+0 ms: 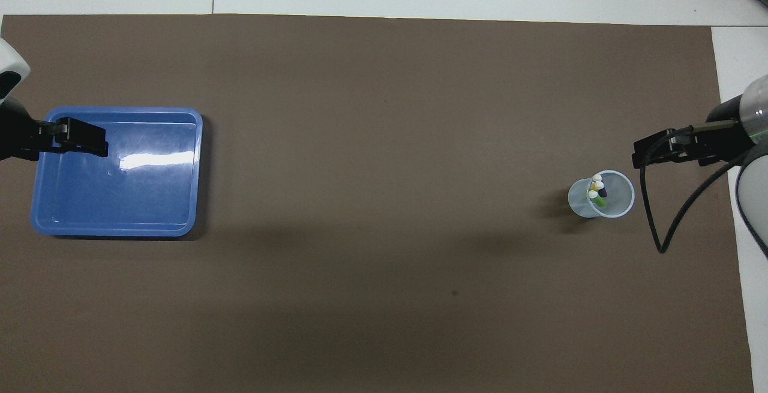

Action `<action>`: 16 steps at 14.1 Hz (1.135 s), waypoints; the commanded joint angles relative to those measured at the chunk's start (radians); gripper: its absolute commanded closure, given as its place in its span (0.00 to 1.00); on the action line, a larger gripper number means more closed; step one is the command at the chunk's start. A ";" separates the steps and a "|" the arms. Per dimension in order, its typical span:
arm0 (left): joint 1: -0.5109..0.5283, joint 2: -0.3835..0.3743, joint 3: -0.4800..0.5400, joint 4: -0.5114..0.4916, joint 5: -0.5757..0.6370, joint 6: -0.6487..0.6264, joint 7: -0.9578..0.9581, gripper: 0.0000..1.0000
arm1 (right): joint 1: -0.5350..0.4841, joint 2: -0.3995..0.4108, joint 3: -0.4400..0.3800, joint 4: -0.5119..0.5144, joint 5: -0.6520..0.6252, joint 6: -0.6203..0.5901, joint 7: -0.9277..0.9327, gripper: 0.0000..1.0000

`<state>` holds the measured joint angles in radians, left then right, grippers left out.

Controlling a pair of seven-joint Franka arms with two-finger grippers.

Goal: Transfer and insert pens with both arms

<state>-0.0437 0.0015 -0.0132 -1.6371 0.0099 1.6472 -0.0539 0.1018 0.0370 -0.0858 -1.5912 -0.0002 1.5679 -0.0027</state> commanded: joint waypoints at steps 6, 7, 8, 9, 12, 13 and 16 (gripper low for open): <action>0.059 -0.012 -0.068 -0.015 0.005 0.006 0.009 0.00 | -0.011 0.020 -0.003 0.033 0.023 -0.029 0.017 0.00; 0.054 -0.014 -0.067 -0.017 0.005 0.006 0.009 0.00 | -0.011 0.020 -0.003 0.033 0.023 -0.028 0.017 0.00; 0.051 -0.014 -0.067 -0.017 0.004 0.006 0.009 0.00 | -0.011 0.020 -0.003 0.033 0.022 -0.029 0.017 0.00; 0.045 -0.012 -0.057 -0.017 0.004 0.006 0.008 0.00 | -0.011 0.020 -0.003 0.033 0.022 -0.029 0.017 0.00; 0.028 -0.014 -0.036 -0.017 0.004 0.006 0.011 0.00 | -0.011 0.020 -0.003 0.033 0.022 -0.028 0.017 0.00; 0.028 -0.014 -0.037 -0.017 0.004 0.006 0.011 0.00 | -0.011 0.020 -0.003 0.033 0.019 -0.028 0.015 0.00; 0.027 -0.015 -0.036 -0.021 0.004 0.005 0.009 0.00 | -0.011 0.027 -0.003 0.075 0.019 -0.035 0.015 0.00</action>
<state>0.0038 0.0015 -0.0674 -1.6391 0.0098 1.6472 -0.0539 0.0978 0.0388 -0.0903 -1.5848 0.0068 1.5667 -0.0021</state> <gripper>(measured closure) 0.000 0.000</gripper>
